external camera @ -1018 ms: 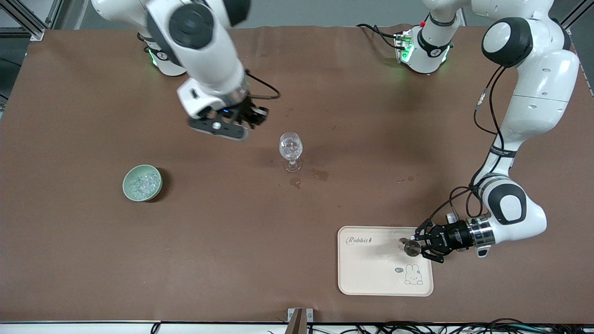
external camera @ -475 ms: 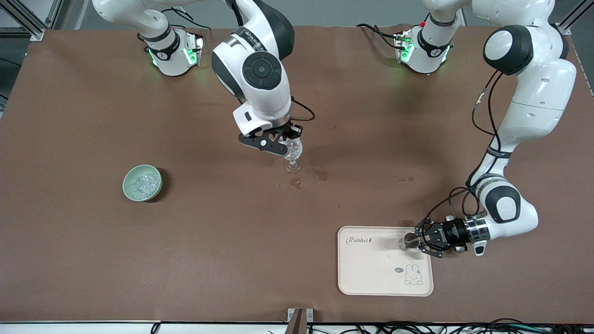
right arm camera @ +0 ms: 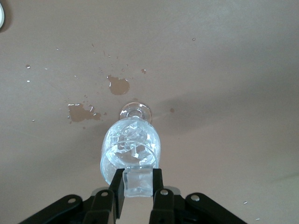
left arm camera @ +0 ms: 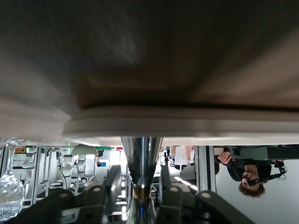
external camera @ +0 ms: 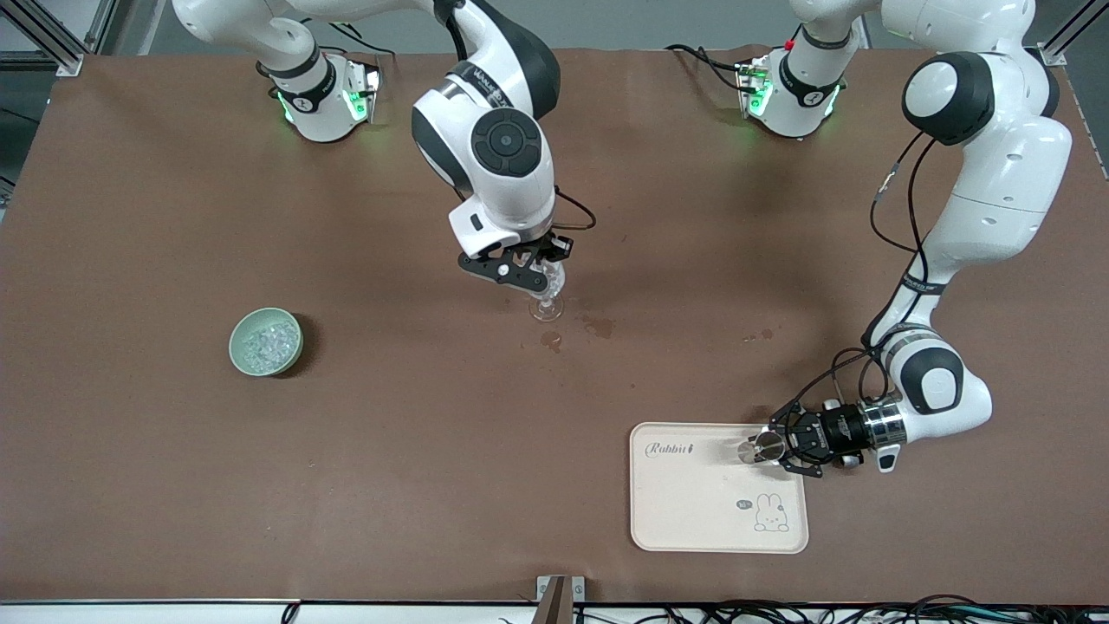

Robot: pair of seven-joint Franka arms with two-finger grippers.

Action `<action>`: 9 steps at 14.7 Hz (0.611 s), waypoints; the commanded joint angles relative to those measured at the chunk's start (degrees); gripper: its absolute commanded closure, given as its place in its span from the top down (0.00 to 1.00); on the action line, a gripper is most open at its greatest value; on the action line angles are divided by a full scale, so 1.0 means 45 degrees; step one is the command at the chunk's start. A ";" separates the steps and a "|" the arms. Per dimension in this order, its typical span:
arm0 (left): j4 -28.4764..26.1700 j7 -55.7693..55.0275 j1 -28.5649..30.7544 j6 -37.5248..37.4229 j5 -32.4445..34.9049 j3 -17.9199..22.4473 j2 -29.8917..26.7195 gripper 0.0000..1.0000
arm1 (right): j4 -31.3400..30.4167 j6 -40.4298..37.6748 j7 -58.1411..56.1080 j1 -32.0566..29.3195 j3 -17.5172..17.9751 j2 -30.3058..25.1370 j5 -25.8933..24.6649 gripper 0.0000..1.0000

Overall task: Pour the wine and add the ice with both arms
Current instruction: 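Lower the jigger onto the tray while the right gripper drops ice into glass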

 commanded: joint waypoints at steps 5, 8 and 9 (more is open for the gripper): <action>-0.0072 -0.0062 0.0956 -0.2687 0.1966 0.0471 -0.0485 1.00 | 0.0180 0.0058 0.0165 0.0115 0.0106 0.0397 0.0222 0.15; 0.0026 -0.0042 0.1310 -0.3744 0.4461 0.0433 -0.1205 1.00 | 0.0180 0.0058 0.0185 0.0115 0.0106 0.0398 0.0222 0.19; 0.0045 -0.0061 0.1311 -0.3979 0.5419 0.0413 -0.1751 1.00 | 0.0180 0.0058 0.0166 0.0115 0.0106 0.0417 0.0222 0.21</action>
